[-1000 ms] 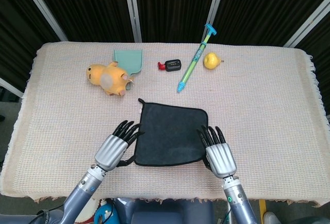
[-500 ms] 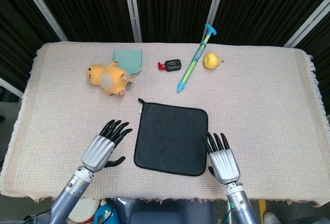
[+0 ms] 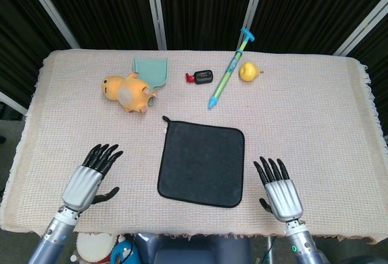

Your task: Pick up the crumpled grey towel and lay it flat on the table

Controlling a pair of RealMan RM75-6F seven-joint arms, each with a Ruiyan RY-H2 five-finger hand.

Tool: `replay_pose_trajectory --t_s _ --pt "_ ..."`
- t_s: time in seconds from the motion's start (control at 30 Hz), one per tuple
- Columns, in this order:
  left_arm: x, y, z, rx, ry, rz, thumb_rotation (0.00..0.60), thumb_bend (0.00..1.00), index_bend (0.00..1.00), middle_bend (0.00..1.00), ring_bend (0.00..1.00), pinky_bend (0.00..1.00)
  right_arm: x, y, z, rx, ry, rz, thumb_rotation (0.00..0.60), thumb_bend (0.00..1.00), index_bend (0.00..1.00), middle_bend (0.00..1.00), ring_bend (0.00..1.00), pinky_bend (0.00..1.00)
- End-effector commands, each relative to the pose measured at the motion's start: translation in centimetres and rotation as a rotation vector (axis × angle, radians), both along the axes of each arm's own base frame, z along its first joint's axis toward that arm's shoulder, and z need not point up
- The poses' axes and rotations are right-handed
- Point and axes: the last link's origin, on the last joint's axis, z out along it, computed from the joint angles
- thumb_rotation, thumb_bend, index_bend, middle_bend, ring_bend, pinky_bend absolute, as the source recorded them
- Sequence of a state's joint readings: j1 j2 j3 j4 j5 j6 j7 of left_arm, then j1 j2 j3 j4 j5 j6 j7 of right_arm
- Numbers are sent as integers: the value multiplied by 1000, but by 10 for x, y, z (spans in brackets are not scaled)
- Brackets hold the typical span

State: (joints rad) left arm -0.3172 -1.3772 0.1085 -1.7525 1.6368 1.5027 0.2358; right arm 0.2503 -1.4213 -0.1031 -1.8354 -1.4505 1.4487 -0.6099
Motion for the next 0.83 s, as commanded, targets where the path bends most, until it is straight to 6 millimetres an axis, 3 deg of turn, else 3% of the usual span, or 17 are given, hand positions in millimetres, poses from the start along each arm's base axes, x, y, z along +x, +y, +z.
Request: replay_pose_trajectory --t_s 0.03,0.37,0.57,0.83 --pt "-19 -12 14 48 29 26 600 168 77 25 0 17 -26 10 19 -22 -27 -4 600 254 0 0 0 0" --pt "-49 -32 43 161 23 115 600 122 48 6 0 17 -65 18 54 -168 -128 -75 600 254 0 0 0 0" --pt "-80 -42 66 248 71 176 600 122 38 5 0 17 -90 18 81 -293 -190 -143 600 254 0 0 0 0" --pt "-109 -42 85 315 88 235 600 122 29 2 0 17 -107 21 102 -358 -186 -166 600 254 0 0 0 0"
